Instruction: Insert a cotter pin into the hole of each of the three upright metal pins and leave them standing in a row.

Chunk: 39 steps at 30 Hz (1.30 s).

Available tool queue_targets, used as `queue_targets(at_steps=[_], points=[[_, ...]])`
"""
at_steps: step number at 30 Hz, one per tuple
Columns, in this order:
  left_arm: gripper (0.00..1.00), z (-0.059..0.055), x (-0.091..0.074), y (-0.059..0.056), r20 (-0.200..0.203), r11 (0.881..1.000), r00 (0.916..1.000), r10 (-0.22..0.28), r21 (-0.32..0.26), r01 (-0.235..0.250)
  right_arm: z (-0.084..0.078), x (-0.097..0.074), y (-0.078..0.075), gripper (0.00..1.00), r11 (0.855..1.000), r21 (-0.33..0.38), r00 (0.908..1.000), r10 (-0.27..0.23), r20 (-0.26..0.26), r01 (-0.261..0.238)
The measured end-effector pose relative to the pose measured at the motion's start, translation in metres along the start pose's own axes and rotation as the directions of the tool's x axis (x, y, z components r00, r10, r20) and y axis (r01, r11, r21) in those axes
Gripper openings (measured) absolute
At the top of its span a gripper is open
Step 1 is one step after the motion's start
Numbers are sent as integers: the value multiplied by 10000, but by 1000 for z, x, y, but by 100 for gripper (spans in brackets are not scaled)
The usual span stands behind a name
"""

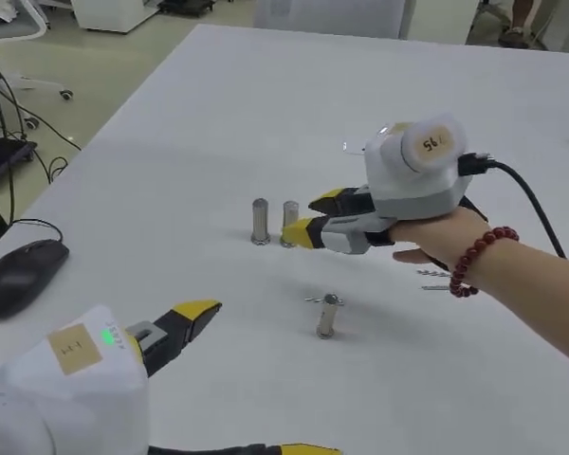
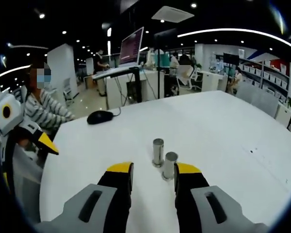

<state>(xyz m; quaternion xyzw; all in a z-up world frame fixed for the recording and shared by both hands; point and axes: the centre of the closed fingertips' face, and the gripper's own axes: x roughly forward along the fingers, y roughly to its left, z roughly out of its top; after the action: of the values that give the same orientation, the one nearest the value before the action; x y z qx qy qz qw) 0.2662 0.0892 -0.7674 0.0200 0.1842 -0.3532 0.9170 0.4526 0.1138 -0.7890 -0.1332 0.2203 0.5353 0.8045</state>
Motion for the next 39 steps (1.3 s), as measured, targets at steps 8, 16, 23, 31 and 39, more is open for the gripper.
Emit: queue_targets(at_steps=[8, 16, 23, 31, 39], points=[[99, 0, 1, -2, 65, 10000, 10000, 20, 48, -20, -7, 18, -16, 34, 9984, 510, 9995, -254, 162, 246], [99, -3, 4, -2, 18, 9997, 10000, -58, -240, 59, -10, 30, -24, 32, 9950, 969, 9984, -291, 490, 242], [98, -2, 5, -1, 81, 9994, 10000, -50, -333, 53, -11, 40, -23, 25, 9952, 958, 9975, -251, 661, 187], [95, -4, 2, 8, -1, 9979, 9999, 156, -622, -155, -10, 47, -23, 18, 9984, 498, 9966, -314, 759, 277], [93, -3, -1, 11, 7, 9969, 9996, 291, -736, -289, -9, 47, -26, 15, 9987, 284, 9963, -432, 749, 412]])
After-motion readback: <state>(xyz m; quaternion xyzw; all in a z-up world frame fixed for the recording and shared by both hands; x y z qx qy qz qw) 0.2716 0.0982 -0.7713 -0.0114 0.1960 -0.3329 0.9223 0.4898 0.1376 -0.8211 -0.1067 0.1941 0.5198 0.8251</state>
